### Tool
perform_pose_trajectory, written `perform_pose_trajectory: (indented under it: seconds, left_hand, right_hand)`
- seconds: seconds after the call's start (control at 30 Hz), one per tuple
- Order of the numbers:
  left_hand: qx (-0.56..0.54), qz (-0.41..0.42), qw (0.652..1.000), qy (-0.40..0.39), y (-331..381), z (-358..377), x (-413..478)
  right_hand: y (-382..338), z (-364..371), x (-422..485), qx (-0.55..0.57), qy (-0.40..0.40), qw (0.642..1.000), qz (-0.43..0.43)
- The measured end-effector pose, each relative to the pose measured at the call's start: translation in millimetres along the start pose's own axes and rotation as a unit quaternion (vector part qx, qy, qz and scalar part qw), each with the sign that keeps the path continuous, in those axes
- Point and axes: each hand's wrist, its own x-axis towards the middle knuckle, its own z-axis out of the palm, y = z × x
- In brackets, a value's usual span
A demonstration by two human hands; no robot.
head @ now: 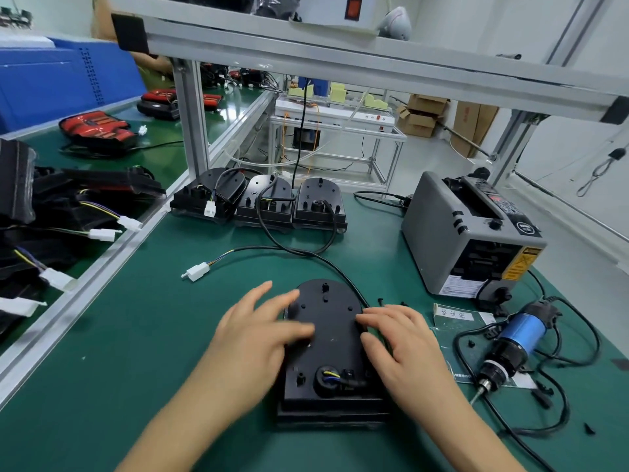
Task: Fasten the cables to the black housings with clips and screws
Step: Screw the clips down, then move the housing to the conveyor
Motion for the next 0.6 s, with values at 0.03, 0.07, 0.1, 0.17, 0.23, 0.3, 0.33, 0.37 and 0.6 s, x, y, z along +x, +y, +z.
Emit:
perform_pose_trajectory:
  seconds: [0.03, 0.07, 0.1, 0.17, 0.23, 0.3, 0.33, 0.37, 0.6]
  left_hand:
    - [-0.047, -0.025, 0.999, -0.009, -8, -6, 15]
    - [-0.076, -0.056, 0.996, 0.008, -18, -10, 32]
    - [-0.074, -0.094, 0.992, 0.037, -30, -13, 51]
    - [-0.015, -0.170, 0.984, 0.055, -54, -17, 87]
    - [0.078, -0.227, 0.971, 0.006, -71, -16, 113]
    - [0.155, -0.249, 0.954, -0.057, -81, -11, 126]
    - [0.178, -0.248, 0.949, -0.080, -84, -8, 129]
    - [0.187, -0.244, 0.947, -0.094, -87, -6, 131]
    - [0.253, -0.150, 0.956, -0.013, -84, 18, 125]
  right_hand:
    - [1, -1, 1, -0.006, 0.004, 1.000, 0.011]
    - [3, -2, 2, -0.012, 0.004, 1.000, 0.023]
    - [4, -2, 3, -0.016, 0.000, 0.999, 0.034]
    - [5, -2, 4, -0.025, -0.011, 0.998, 0.049]
    - [5, -1, 4, -0.035, -0.021, 0.998, 0.054]
    - [4, 1, 5, -0.039, -0.026, 0.997, 0.056]
    - [3, 2, 5, -0.039, -0.025, 0.997, 0.057]
    - [3, 3, 5, -0.041, -0.022, 0.997, 0.058]
    - [15, 3, 23, -0.169, -0.055, 0.974, 0.140]
